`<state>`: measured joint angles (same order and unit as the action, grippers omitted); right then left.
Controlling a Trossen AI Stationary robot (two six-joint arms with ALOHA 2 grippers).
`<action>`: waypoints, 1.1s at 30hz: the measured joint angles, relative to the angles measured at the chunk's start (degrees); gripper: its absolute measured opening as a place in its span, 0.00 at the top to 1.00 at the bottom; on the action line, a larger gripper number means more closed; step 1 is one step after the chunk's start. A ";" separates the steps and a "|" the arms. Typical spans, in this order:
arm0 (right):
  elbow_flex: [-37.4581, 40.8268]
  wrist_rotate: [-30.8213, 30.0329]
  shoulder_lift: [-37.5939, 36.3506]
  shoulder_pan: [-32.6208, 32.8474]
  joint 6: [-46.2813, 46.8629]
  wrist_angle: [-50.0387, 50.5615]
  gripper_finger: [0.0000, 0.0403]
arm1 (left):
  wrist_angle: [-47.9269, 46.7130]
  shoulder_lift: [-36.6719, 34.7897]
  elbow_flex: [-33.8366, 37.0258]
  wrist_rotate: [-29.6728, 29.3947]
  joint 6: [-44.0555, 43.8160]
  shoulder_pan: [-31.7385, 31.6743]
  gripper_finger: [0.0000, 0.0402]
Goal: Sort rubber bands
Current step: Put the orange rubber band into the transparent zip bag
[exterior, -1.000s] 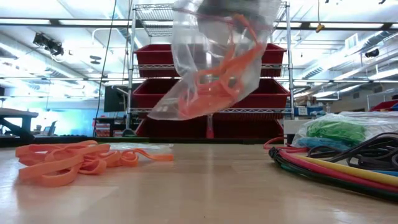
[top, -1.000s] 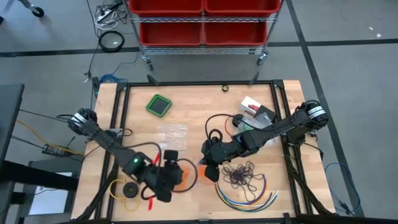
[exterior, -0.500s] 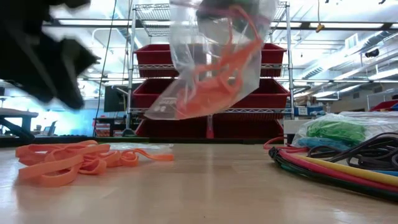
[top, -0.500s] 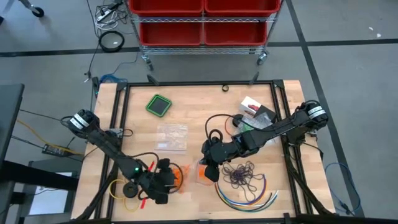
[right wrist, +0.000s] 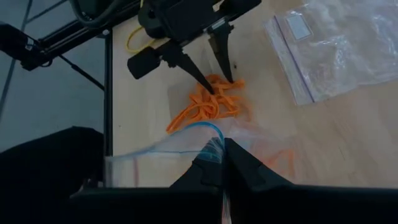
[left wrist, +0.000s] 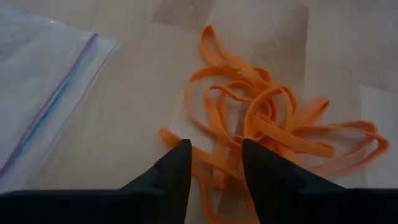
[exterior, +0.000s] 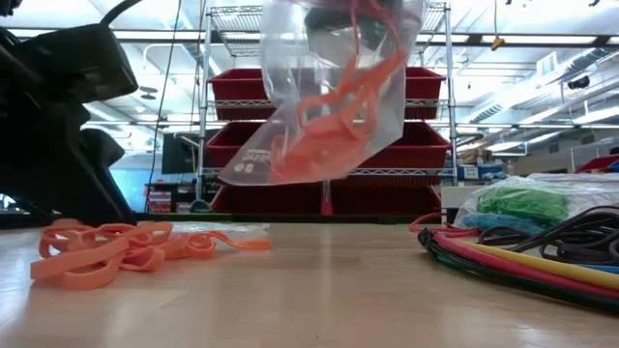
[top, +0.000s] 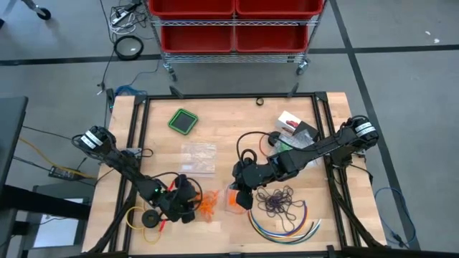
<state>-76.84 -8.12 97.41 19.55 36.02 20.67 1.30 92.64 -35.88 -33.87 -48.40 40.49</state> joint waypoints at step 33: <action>0.00 0.05 0.00 0.66 -0.50 0.04 1.00 | -14.83 -6.18 0.04 -2.81 -4.09 -0.28 0.81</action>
<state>-76.84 -8.07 97.41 20.21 35.52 20.71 -13.53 86.46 -35.83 -36.68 -52.49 40.21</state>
